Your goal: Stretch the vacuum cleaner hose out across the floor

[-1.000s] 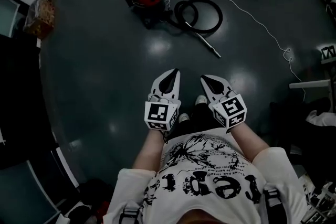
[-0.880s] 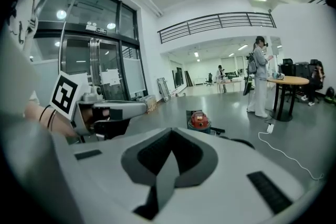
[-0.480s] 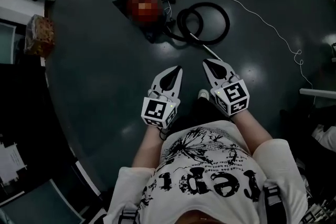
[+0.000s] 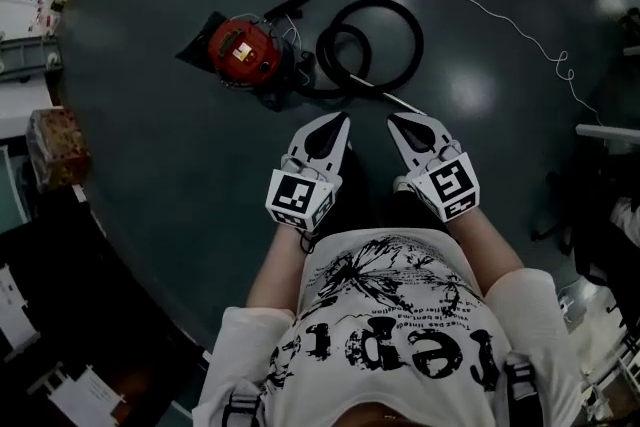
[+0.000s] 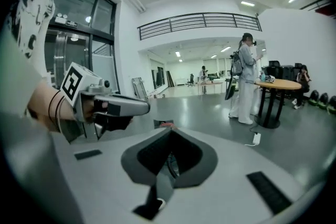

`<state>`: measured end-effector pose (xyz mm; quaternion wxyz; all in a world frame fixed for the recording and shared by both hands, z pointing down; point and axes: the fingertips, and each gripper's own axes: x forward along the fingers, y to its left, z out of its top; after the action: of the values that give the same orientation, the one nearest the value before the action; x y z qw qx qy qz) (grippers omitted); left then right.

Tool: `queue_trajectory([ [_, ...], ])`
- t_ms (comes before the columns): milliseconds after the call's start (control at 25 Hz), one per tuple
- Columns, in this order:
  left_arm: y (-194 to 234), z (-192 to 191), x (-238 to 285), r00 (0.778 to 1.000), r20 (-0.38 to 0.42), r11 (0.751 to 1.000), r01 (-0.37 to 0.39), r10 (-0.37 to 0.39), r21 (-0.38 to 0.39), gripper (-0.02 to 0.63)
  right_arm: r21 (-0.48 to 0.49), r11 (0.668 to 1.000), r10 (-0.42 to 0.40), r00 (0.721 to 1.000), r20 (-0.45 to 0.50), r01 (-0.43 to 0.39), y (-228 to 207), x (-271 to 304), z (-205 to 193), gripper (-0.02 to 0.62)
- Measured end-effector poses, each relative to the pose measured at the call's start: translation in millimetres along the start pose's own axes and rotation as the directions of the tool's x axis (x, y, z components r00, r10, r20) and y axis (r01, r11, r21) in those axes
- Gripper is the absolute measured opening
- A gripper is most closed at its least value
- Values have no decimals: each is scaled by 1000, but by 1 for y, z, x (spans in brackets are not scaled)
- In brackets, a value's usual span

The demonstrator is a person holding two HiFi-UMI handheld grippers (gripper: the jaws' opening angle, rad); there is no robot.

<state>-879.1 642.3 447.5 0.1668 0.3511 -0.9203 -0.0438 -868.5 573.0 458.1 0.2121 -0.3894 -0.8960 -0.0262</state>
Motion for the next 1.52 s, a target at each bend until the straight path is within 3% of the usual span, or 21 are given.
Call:
queue_trajectory([
  [200, 66, -15, 54, 984, -101, 988, 151, -149, 17, 6, 98, 985, -138, 989, -46, 142, -38, 60, -17, -9],
  [400, 102, -73, 107, 969, -164, 983, 184, -185, -23, 6, 123, 979, -150, 981, -120, 165, -76, 99, -82, -9],
  [600, 120, -181, 164, 963, -195, 982, 188, -186, -11, 6, 117, 975, -166, 968, -190, 191, -124, 132, -209, -9],
  [840, 142, -352, 239, 957, -230, 979, 196, -176, 64, 6, 67, 984, -143, 953, -268, 166, -175, 187, -416, -3],
  [960, 158, -436, 277, 956, -227, 977, 205, -186, 63, 6, 40, 993, -95, 943, -318, 113, -194, 224, -516, 68],
  [1080, 175, -508, 311, 952, -237, 973, 218, -195, 76, 6, 34, 997, -54, 927, -372, 72, -210, 261, -599, 88],
  [1240, 192, -574, 343, 942, -270, 960, 244, -202, 134, 6, -3, 1000, -5, 893, -450, 4, -225, 305, -679, 113],
  [1440, 196, -622, 356, 935, -293, 962, 242, -198, 124, 6, -95, 989, 36, 825, -564, -109, -234, 335, -754, 129],
  [1520, 192, -635, 360, 933, -297, 964, 242, -202, 107, 6, -126, 985, 24, 824, -565, -116, -241, 343, -768, 130],
])
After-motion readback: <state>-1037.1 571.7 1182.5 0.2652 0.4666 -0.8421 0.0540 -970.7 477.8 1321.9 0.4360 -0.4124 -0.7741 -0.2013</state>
